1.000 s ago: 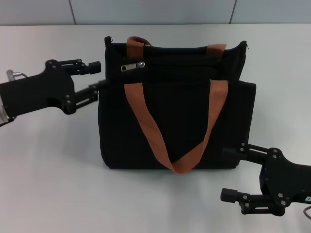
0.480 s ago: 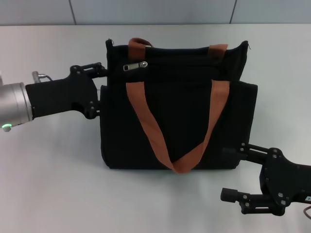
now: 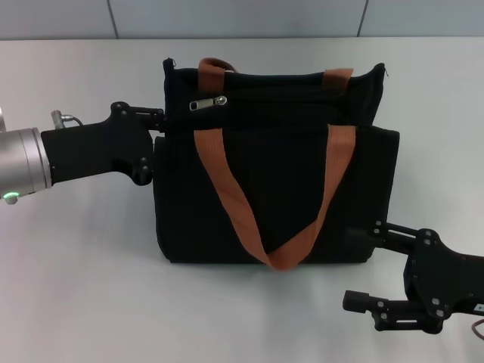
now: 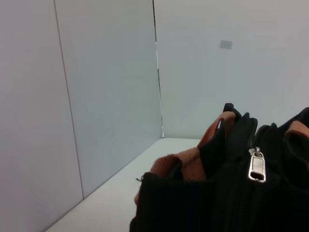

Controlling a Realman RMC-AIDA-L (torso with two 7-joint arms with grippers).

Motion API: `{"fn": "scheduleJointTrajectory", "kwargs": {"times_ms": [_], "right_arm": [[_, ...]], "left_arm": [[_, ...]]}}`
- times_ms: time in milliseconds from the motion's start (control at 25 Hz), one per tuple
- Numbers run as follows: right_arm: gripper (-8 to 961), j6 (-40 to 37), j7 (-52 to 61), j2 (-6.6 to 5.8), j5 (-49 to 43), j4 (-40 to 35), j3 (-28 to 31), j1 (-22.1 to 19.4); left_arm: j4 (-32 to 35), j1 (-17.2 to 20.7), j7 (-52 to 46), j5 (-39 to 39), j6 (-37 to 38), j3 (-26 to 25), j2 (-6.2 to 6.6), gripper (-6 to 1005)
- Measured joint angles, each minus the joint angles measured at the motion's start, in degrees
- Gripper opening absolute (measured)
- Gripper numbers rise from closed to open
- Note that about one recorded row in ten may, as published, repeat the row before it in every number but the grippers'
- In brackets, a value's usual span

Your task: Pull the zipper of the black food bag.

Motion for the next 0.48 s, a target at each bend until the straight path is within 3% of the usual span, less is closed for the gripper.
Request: {"fn": "scheduleJointTrajectory", "kwargs": {"times_ms": [240,480], "right_arm": [[831,-0.3,0.0,0.0,0.0,0.0,0.6,0.1],[831,-0.4,0.0,0.0,0.0,0.0,0.7,-0.1]], "left_arm": [[0.3,0.1,-0.8,-0.5,1.7,-1.3,0.87,223],[0.5,0.1,-3.2,-1.5,9.2,-3.8,3.11,93]]}}
